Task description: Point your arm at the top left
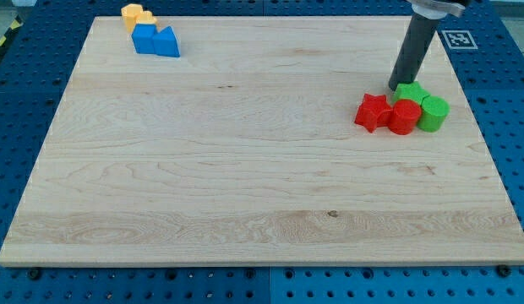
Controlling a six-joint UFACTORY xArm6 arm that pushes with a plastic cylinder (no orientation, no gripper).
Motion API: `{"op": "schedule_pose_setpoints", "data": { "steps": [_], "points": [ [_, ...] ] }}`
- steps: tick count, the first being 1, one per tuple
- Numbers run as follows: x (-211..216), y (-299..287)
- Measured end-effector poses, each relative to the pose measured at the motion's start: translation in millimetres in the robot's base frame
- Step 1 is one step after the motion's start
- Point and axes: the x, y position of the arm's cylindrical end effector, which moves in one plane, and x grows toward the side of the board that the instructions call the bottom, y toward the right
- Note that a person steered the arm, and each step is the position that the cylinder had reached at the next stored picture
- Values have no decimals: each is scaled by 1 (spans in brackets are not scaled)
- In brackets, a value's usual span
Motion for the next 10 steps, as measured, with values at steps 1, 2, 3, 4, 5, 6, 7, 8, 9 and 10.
{"op": "schedule_pose_setpoints", "data": {
  "steps": [1,2,3,4,5,6,7,8,9,10],
  "points": [
    [8,6],
    [1,6],
    [-37,-2],
    [-86,-60],
    [-124,-141],
    [-156,-208],
    [-178,-260],
    [-179,-284],
    [-139,-285],
    [-76,-298]
  ]
}}
